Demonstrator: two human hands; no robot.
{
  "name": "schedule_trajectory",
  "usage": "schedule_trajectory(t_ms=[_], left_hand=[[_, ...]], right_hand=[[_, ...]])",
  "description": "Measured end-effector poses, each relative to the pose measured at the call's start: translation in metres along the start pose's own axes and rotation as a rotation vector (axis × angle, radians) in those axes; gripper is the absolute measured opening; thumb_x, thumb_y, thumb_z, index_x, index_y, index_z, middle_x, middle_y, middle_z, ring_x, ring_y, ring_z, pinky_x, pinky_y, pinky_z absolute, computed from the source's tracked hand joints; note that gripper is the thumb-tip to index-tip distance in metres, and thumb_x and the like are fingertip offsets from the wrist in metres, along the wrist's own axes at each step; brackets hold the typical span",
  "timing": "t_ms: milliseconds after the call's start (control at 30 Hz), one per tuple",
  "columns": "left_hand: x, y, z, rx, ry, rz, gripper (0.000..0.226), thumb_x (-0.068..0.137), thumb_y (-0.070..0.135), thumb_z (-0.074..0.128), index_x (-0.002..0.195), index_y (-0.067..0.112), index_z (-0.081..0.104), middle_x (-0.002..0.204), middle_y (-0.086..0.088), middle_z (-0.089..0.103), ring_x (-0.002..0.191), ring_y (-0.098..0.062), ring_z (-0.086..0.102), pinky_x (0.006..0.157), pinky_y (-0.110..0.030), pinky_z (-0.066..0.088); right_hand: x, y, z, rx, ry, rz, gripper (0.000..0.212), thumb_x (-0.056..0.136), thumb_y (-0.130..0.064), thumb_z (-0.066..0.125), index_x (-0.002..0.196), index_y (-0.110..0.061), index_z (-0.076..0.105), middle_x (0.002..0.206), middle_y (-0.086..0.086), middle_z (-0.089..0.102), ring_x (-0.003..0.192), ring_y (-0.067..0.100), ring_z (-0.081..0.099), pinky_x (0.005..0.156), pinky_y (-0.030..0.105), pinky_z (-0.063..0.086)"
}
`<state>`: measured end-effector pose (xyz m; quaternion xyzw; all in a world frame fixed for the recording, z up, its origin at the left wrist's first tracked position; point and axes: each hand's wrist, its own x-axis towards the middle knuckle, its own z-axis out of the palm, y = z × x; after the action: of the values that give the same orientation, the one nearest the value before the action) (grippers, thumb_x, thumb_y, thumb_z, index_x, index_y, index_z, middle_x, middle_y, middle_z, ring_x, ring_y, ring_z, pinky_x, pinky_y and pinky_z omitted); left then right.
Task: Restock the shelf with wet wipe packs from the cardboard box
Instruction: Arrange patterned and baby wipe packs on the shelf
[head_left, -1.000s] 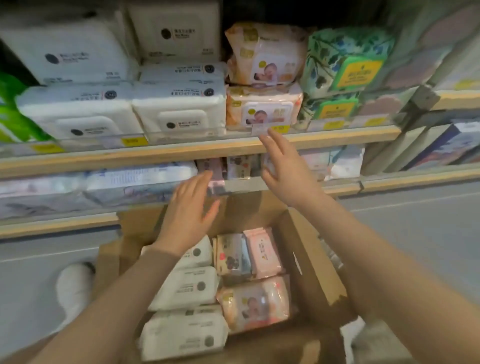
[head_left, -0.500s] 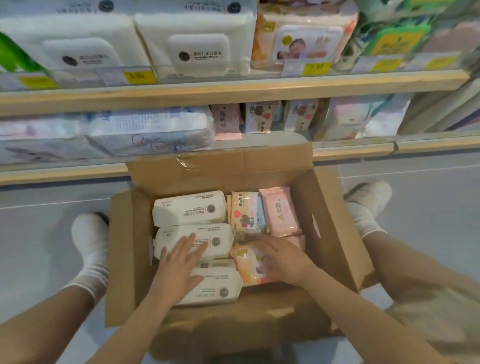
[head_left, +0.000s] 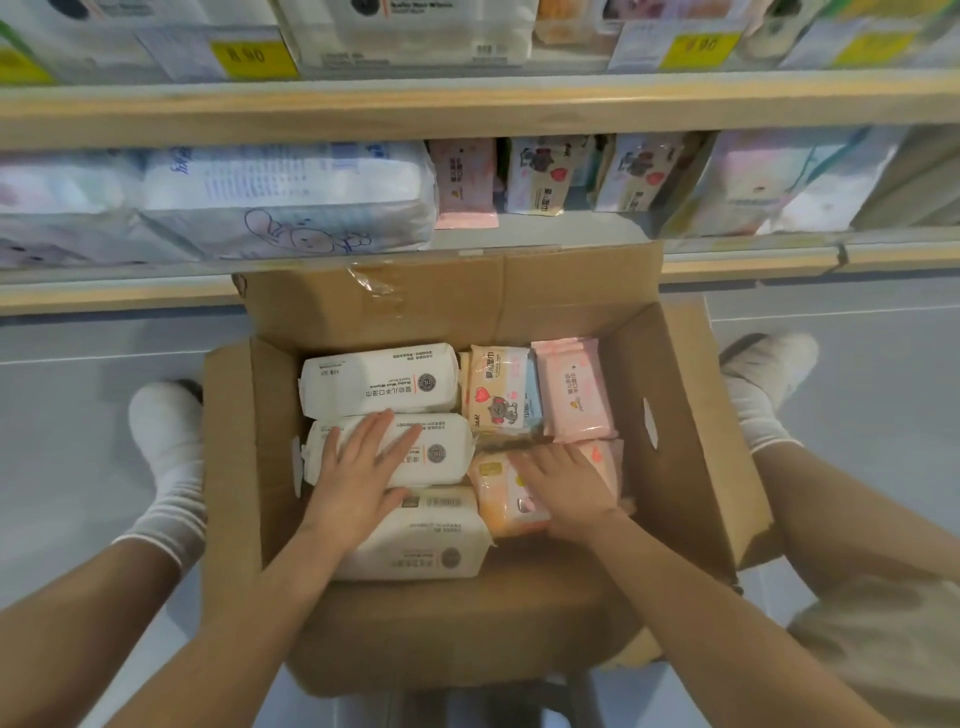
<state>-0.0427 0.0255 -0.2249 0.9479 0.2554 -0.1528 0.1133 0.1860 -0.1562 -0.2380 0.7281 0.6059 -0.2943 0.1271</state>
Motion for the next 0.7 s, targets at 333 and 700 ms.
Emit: schedule_trajectory(t_ms=[333, 700], left_hand=[[0.029, 0.009, -0.014, 0.04, 0.029, 0.056, 0.108, 0.028, 0.041, 0.088, 0.127, 0.013, 0.052, 0.112, -0.007, 0.058, 0.104, -0.027, 0.056, 0.092, -0.042, 0.043], [0.003, 0.007, -0.065, -0.114, 0.111, 0.061, 0.096, 0.043, 0.054, 0.074, 0.128, 0.016, 0.048, 0.104, -0.002, 0.053, 0.097, -0.024, 0.051, 0.081, -0.039, 0.048]], right_hand=[[-0.031, 0.018, -0.047, 0.163, 0.175, 0.079, 0.097, 0.066, -0.044, 0.075, 0.144, -0.029, 0.019, 0.139, -0.003, 0.039, 0.129, 0.021, 0.036, 0.108, 0.039, 0.028], [-0.057, 0.01, -0.119, 0.206, 0.418, 0.046, 0.098, 0.062, -0.059, 0.074, 0.141, -0.03, 0.024, 0.134, -0.007, 0.042, 0.119, 0.015, 0.041, 0.102, 0.036, 0.035]])
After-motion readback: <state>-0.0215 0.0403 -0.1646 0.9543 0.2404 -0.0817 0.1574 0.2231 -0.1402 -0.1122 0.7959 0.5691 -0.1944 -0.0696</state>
